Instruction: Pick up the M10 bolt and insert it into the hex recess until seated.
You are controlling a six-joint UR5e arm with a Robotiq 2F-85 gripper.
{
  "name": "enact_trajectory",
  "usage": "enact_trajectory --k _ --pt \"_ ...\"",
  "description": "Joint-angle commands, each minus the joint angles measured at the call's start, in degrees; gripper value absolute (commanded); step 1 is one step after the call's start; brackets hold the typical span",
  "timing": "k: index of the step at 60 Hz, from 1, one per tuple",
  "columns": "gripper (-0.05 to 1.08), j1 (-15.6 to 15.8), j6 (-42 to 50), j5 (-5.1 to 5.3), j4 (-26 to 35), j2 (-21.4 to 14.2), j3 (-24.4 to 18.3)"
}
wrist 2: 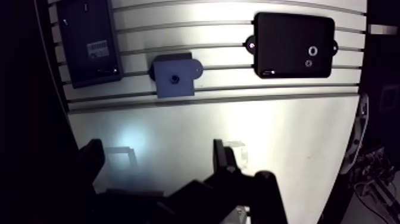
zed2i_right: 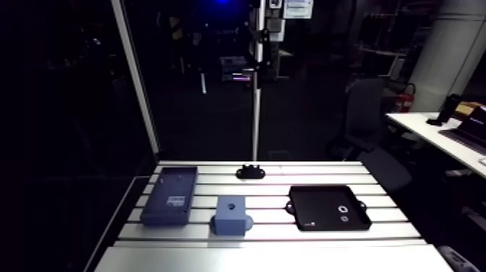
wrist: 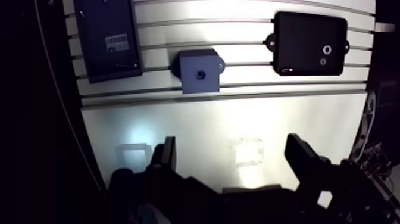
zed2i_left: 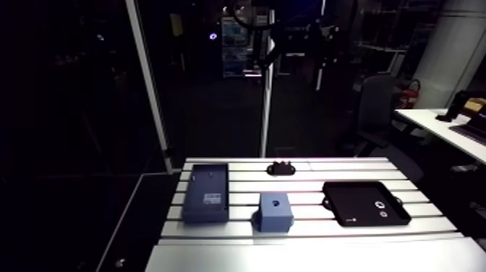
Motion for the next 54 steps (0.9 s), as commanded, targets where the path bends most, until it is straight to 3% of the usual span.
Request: enact_trajectory --k 1,35,54 --pt "0.00 1.0 -1.1 2.20 0.9 -1.8 -0.4" --pt "0.00 0.5 -1.1 2.11 -1.4 -1.8 0.6" --pt "0.01 0.1 -1.7 2.20 -11.8 -1.7 5.3"
